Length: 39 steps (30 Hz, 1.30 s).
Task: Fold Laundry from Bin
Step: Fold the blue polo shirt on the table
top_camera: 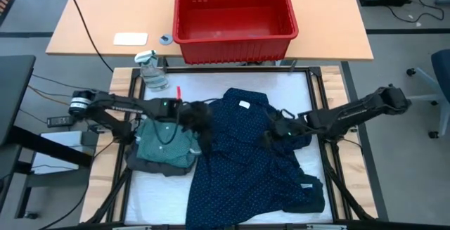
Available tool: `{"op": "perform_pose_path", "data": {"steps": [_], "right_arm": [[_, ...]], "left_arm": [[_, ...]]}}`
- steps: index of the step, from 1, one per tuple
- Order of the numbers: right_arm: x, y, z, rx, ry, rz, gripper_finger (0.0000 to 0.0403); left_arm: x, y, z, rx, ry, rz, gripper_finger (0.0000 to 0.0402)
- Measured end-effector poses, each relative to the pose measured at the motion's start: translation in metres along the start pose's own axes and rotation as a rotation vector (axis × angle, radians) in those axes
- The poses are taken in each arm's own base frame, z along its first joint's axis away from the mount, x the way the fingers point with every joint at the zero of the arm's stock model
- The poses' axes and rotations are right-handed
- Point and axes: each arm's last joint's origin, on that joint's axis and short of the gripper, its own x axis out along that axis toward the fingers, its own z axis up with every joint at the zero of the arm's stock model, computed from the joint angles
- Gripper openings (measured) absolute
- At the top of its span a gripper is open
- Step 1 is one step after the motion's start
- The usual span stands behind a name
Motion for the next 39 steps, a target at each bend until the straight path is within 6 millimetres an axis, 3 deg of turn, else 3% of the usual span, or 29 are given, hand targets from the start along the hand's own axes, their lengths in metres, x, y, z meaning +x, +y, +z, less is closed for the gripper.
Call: {"op": "perform_pose_path", "data": {"steps": [8, 15, 19, 23, 30, 35, 39], "right_arm": [[0.001, -0.04, 0.035, -0.146, 0.034, -0.232, 0.0095], [-0.002, -0.057, 0.057, -0.299, 0.039, -0.27, 0.0142], [0.0, -0.069, 0.066, -0.251, 0.075, -0.288, 0.0171], [-0.002, -0.075, 0.069, -0.173, 0.082, -0.32, 0.0184], [-0.003, -0.077, 0.067, -0.057, 0.109, -0.315, 0.0185], [-0.003, -0.078, 0.068, -0.045, 0.104, -0.32, 0.0185], [-0.004, -0.08, 0.069, -0.03, 0.101, -0.322, 0.0185]], "left_arm": [[0.025, 0.037, 0.01, -0.149, 0.032, 0.093, 0.0107], [0.036, 0.07, 0.017, -0.278, 0.021, 0.208, 0.0184], [0.051, 0.093, 0.018, -0.322, 0.055, 0.258, 0.0217], [0.063, 0.109, 0.011, -0.338, 0.142, 0.286, 0.0222], [0.068, 0.124, 0.009, -0.307, 0.184, 0.32, 0.0176], [0.077, 0.135, 0.005, -0.272, 0.226, 0.349, 0.0111], [0.086, 0.137, 0.002, -0.245, 0.264, 0.271, 0.005]]}}
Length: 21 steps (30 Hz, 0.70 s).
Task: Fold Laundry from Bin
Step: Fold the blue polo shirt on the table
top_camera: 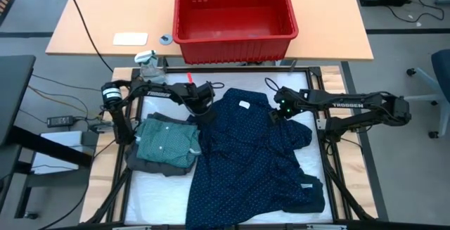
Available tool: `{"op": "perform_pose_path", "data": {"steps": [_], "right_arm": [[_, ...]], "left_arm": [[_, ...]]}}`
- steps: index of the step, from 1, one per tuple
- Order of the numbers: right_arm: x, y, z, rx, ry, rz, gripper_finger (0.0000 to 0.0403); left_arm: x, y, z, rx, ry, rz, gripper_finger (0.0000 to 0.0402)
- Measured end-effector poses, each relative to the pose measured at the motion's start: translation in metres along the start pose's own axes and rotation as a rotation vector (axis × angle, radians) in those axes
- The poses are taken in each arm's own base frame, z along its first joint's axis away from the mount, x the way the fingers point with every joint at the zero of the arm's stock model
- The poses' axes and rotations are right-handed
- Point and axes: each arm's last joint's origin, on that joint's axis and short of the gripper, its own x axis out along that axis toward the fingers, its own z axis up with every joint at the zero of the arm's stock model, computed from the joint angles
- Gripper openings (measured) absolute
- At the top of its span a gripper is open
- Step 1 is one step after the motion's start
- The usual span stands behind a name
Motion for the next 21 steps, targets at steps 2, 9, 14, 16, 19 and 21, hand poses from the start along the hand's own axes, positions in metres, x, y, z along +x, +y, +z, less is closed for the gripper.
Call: {"op": "perform_pose_path", "data": {"steps": [2, 9, 14, 16, 19, 21], "right_arm": [[0.0, 0.0, 0.0, 0.002, 0.002, 0.003, 0.0185], [0.0, 0.0, 0.0, -0.027, 0.001, 0.004, 0.0185], [0.001, -0.001, 0.0, -0.104, 0.029, 0.026, 0.0185], [0.003, -0.002, 0.001, -0.133, 0.039, 0.017, 0.0185], [0.007, -0.003, 0.002, -0.142, 0.053, 0.014, 0.0185], [0.008, -0.003, 0.002, -0.15, 0.063, 0.021, 0.0185]], "left_arm": [[0.0, -0.001, 0.0, 0.004, 0.012, -0.038, 0.0021], [-0.031, -0.008, 0.015, -0.028, -0.039, -0.069, 0.0006], [-0.046, -0.012, 0.023, -0.016, -0.038, -0.06, 0.0006], [-0.049, -0.012, 0.023, -0.02, -0.022, -0.053, 0.0005], [-0.049, -0.013, 0.017, -0.03, 0.033, -0.028, 0.0002], [-0.054, -0.015, 0.015, -0.035, 0.035, -0.017, 0.0001]]}}
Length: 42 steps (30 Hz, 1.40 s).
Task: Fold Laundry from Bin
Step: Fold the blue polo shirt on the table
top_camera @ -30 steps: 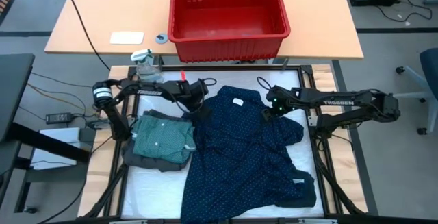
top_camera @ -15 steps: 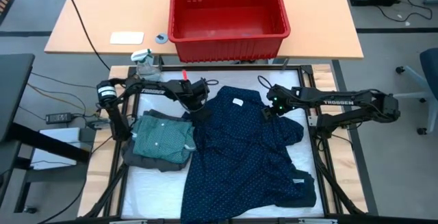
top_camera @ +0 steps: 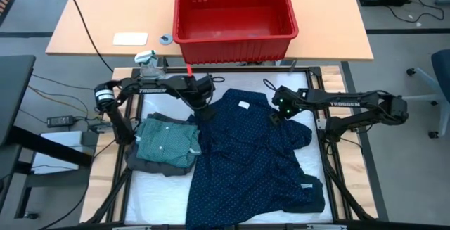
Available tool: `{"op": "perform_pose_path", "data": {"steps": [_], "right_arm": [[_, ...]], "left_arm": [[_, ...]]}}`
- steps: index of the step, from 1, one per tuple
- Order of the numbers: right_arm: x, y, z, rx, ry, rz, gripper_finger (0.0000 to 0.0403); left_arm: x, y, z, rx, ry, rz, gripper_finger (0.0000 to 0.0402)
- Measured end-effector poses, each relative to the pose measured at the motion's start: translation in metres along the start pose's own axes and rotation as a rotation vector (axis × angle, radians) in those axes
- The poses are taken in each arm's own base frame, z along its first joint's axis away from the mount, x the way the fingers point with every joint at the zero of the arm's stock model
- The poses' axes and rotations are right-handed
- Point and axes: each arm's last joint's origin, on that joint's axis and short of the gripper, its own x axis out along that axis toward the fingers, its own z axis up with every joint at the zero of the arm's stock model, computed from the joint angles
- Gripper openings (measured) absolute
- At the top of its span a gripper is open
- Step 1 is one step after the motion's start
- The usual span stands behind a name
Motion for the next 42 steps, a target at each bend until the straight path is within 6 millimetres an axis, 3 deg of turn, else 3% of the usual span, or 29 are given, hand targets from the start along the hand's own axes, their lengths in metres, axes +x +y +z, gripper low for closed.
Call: {"op": "perform_pose_path", "data": {"steps": [6, 18, 26, 31, 35, 40, 42], "right_arm": [[0.0, 0.0, 0.0, -0.057, 0.005, 0.005, 0.0185], [0.002, -0.001, -0.001, -0.181, 0.019, -0.009, 0.0185], [0.019, -0.014, -0.018, -0.166, 0.072, -0.05, 0.0172], [0.033, -0.028, -0.033, -0.124, 0.055, -0.047, 0.016], [0.035, -0.034, -0.036, -0.08, 0.037, -0.045, 0.0118], [0.025, -0.031, -0.034, -0.053, 0.029, -0.046, 0.0024], [0.019, -0.029, -0.03, -0.042, 0.004, -0.049, 0.0013]], "left_arm": [[-0.014, -0.001, 0.0, -0.035, -0.043, -0.009, 0.0001], [-0.016, -0.006, -0.003, -0.088, -0.047, -0.018, 0.0], [-0.06, 0.003, -0.006, -0.143, -0.176, -0.016, 0.0], [-0.063, 0.004, -0.007, -0.168, -0.177, -0.018, 0.0], [-0.062, 0.001, -0.009, -0.172, -0.168, -0.021, 0.0], [-0.061, 0.003, -0.013, -0.184, -0.127, 0.002, 0.0], [-0.061, 0.005, -0.014, -0.177, -0.11, 0.021, 0.0]]}}
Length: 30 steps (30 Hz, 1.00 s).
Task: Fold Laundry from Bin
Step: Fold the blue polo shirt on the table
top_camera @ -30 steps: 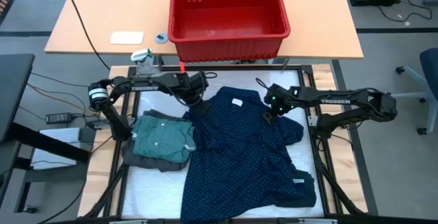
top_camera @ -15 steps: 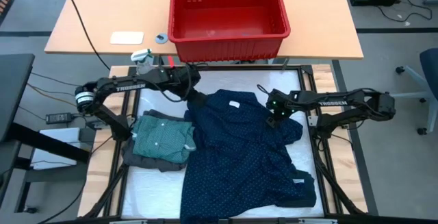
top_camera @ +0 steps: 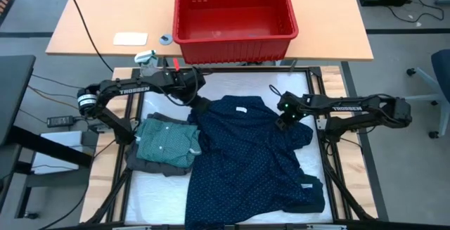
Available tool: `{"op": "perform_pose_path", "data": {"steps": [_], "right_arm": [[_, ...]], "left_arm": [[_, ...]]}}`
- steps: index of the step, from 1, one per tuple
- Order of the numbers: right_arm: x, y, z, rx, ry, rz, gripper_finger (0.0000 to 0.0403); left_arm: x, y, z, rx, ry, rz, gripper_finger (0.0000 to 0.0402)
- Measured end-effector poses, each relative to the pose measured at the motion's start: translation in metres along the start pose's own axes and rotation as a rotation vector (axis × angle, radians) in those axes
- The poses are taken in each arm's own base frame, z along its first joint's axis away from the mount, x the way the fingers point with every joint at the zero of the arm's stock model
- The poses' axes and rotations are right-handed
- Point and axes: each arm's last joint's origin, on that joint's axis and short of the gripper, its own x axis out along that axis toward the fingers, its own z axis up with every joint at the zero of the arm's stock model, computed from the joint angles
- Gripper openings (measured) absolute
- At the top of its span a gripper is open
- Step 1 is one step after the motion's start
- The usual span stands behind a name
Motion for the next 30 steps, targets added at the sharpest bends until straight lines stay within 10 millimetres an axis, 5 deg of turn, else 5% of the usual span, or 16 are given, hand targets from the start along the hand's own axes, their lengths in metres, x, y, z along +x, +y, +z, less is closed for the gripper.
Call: {"op": "perform_pose_path", "data": {"steps": [9, 18, 25, 30], "right_arm": [[-0.031, 0.009, 0.019, -0.061, -0.138, -0.024, 0.001], [-0.039, 0.009, 0.025, -0.089, -0.098, 0.007, 0.0011], [-0.039, 0.009, 0.017, 0.005, 0.07, 0.187, 0.01], [-0.039, 0.013, 0.037, 0.039, -0.1, 0.242, 0.0177]], "left_arm": [[-0.001, 0.011, 0.006, -0.025, -0.005, 0.025, 0.0], [-0.001, 0.017, 0.013, 0.005, -0.044, 0.046, 0.0], [0.007, 0.015, 0.013, 0.038, -0.03, 0.056, 0.0], [0.018, 0.012, 0.015, 0.093, -0.024, 0.053, 0.0]]}}
